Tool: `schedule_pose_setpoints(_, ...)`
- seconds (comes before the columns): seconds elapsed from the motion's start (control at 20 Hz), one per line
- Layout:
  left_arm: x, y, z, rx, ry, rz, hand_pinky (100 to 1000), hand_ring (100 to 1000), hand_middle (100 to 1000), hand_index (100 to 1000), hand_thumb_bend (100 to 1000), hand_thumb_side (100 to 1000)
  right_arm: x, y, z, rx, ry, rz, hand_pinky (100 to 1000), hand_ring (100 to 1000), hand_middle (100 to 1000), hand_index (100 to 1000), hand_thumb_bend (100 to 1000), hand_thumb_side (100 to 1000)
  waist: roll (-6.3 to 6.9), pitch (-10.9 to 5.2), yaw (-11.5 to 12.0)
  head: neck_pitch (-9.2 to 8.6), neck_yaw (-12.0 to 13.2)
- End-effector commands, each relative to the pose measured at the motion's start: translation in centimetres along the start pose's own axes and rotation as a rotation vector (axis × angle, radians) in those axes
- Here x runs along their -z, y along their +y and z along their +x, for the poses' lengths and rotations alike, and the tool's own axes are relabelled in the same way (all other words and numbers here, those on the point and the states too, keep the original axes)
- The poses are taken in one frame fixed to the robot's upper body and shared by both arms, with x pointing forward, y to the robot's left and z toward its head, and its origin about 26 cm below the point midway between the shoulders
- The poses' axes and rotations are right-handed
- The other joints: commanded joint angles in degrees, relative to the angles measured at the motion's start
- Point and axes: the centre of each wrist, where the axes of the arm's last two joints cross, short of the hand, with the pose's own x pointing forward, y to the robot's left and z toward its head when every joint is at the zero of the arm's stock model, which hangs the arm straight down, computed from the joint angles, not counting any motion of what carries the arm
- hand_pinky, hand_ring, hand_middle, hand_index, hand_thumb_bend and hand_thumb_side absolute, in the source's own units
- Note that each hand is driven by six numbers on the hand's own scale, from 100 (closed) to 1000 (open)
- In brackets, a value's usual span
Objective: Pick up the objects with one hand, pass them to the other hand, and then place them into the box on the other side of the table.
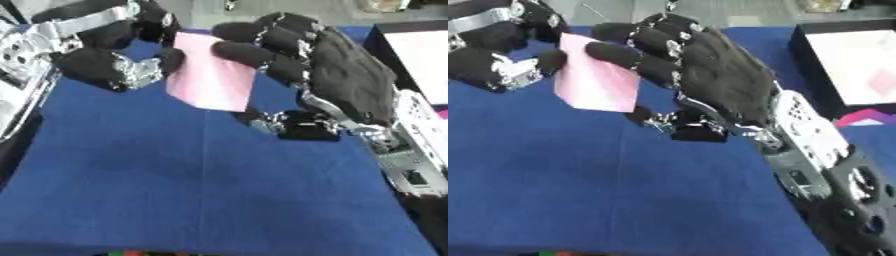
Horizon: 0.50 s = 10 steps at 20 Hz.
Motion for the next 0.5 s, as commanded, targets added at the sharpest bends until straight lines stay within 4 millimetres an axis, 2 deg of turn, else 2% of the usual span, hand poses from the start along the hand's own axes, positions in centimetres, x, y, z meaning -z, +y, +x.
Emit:
schedule_pose_setpoints(0.05, 0.16, 0.54, 1.09, 0.023, -0.026, 0.000, 706, 470, 334, 633, 100, 490, 0.34, -0.74, -0.06, -0.017, 0.010, -0.036, 712, 747, 829, 941, 292, 100, 0.04, -1.57, 0.0, -0.41, -0.2)
schedule_pose_setpoints(0.5, 0.67, 0.26, 1.11, 0.007, -0.034, -0.022, 708, 485, 338, 638, 100, 501, 0.62, -0.57, 0.15, 0.015, 0.031, -0.145, 676, 693, 741, 915, 266, 100, -0.02, -1.52, -0.1, -0.61, -0.4)
